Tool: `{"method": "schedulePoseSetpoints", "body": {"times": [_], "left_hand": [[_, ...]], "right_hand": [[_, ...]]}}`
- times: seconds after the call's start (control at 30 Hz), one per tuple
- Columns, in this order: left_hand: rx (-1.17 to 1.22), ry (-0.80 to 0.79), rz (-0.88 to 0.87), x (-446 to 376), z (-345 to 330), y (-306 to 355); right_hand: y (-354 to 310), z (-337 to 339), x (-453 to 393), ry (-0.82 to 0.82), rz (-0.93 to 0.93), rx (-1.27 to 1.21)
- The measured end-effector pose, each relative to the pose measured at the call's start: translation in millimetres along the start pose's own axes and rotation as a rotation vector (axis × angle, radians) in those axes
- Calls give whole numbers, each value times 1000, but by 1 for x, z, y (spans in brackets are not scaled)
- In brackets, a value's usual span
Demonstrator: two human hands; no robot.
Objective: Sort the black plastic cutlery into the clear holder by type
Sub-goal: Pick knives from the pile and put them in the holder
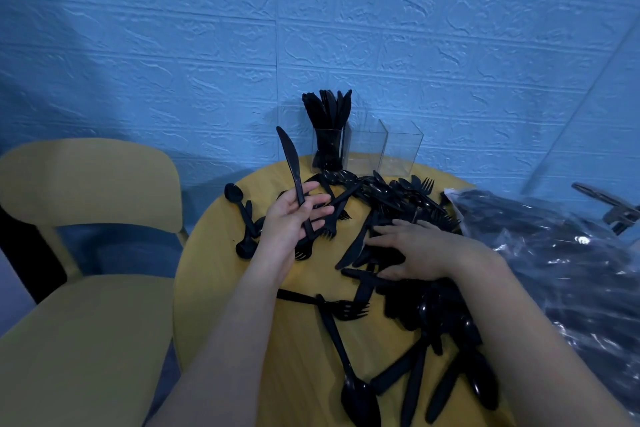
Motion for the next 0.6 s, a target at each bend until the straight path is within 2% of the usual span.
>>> {"method": "schedulePoseSetpoints", "body": {"times": [0.17, 0.23, 0.3, 0.37, 0.43, 0.5, 0.6], "left_hand": [[10, -6, 9, 1, -1, -1], [8, -10, 5, 1, -2, 0], [5, -16, -2, 1, -4, 0], [7, -23, -5, 2, -5, 1], [4, -25, -8, 3, -5, 2], [3, -26, -11, 3, -4, 2], [11, -21, -9, 1, -2, 2]], "right_hand": [[10, 1, 18, 45, -55, -19], [10, 5, 20, 167, -17, -18], [5, 13, 14, 362, 61, 9], [-1, 20, 0, 441, 138, 64], [-6, 24, -19, 379, 204, 179], [-9, 26, -36, 234, 222, 212], [-11, 28, -51, 83, 234, 15]]}}
Point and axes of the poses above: each hand's wrist, its own x-axis away from the middle knuckle, its own z-axis out of the back of the hand, y = z × x, the point moved 3 cm from there along -x, towards the middle knuckle, and after that the axes turned 10 degrees about z, right-handed, at the moved point
